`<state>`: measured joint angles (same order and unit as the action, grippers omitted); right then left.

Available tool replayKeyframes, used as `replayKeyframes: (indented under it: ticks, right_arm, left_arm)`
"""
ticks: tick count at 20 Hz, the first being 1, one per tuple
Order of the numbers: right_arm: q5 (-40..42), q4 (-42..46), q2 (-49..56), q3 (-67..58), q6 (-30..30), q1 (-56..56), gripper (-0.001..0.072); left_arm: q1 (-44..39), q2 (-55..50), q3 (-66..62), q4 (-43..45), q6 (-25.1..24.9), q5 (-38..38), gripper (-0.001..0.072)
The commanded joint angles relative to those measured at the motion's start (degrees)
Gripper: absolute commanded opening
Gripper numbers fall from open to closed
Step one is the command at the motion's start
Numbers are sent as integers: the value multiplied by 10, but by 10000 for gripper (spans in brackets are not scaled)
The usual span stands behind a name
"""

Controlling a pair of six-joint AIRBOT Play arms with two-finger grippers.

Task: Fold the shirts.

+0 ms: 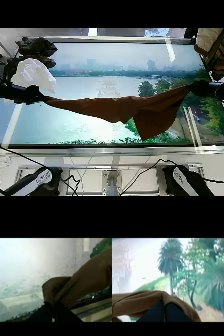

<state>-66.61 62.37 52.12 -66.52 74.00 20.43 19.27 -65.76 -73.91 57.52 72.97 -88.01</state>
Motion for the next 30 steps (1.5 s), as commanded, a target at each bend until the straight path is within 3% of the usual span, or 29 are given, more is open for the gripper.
replayKeyframes:
  ticks: [1,4,7,9,10,14,18,21,25,30]
  right_arm:
    - [122,-11,6,3,-12,-1,26]
    - [230,-23,23,3,-11,-1,39]
    - [257,-37,45,3,-12,-1,72]
    - [270,-37,52,3,-12,-1,297]
    - [279,-37,52,3,-12,-1,374]
    - [322,14,54,3,-21,0,377]
    - [185,59,120,3,-19,-1,378]
    - [108,-44,217,3,-63,-1,379]
    - [64,-251,337,3,-150,-14,380]
    - [85,-242,419,3,-152,-54,382]
  left_arm:
    - [0,-1,4,-1,-29,122,13]
    - [0,-1,4,-7,-27,226,14]
    - [0,-1,4,-30,-28,261,13]
    - [0,-1,4,-36,-27,263,13]
    - [0,-1,4,-36,-27,261,14]
    - [0,-1,4,-35,-27,245,13]
    - [0,-1,4,-35,-27,224,14]
    - [0,-1,4,-35,-27,207,14]
    - [0,-1,4,-22,-27,200,14]
    - [0,-1,5,-16,-28,200,14]
